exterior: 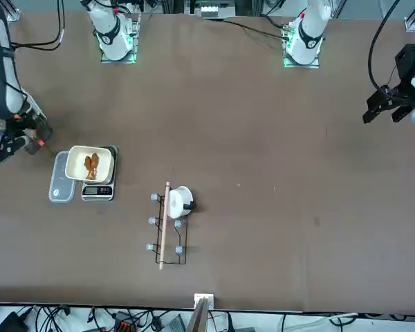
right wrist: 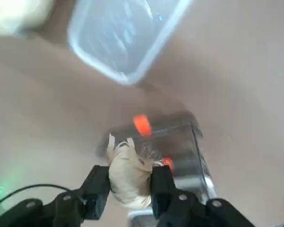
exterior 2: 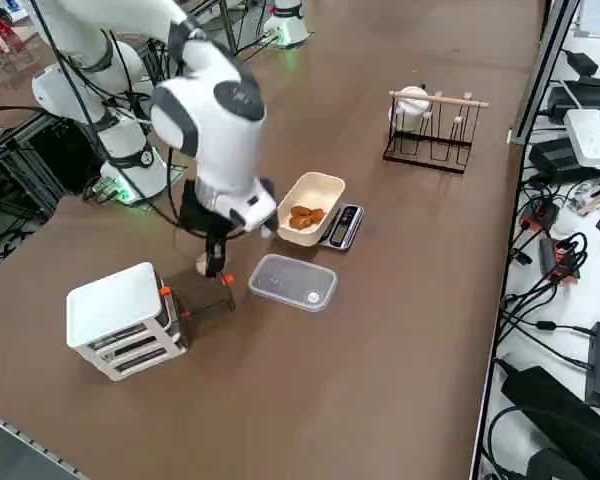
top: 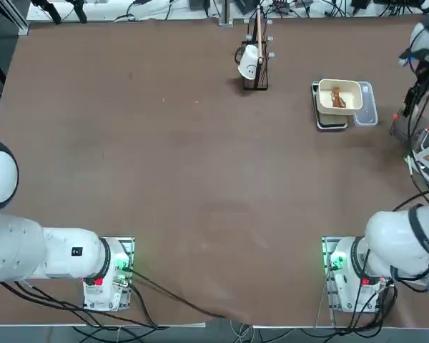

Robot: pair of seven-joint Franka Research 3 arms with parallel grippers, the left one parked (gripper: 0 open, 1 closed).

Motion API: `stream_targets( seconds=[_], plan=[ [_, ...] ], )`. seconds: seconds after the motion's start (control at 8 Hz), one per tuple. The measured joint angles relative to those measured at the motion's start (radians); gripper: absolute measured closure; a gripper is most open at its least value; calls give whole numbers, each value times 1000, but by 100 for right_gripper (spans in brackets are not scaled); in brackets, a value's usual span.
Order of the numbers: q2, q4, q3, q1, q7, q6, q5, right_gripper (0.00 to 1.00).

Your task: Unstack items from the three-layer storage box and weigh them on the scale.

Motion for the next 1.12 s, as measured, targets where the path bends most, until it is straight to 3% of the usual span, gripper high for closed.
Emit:
stream_targets(
  seconds=[0.25,0.38,0.75,1.12],
  plan=[
    [-2,103,3,79,81,-72,179,50],
    [4,115,5,125,181,-75,207,50],
    [97,112,9,286,436,-47,215,49],
    [139,111,6,311,495,-11,214,45]
  ],
)
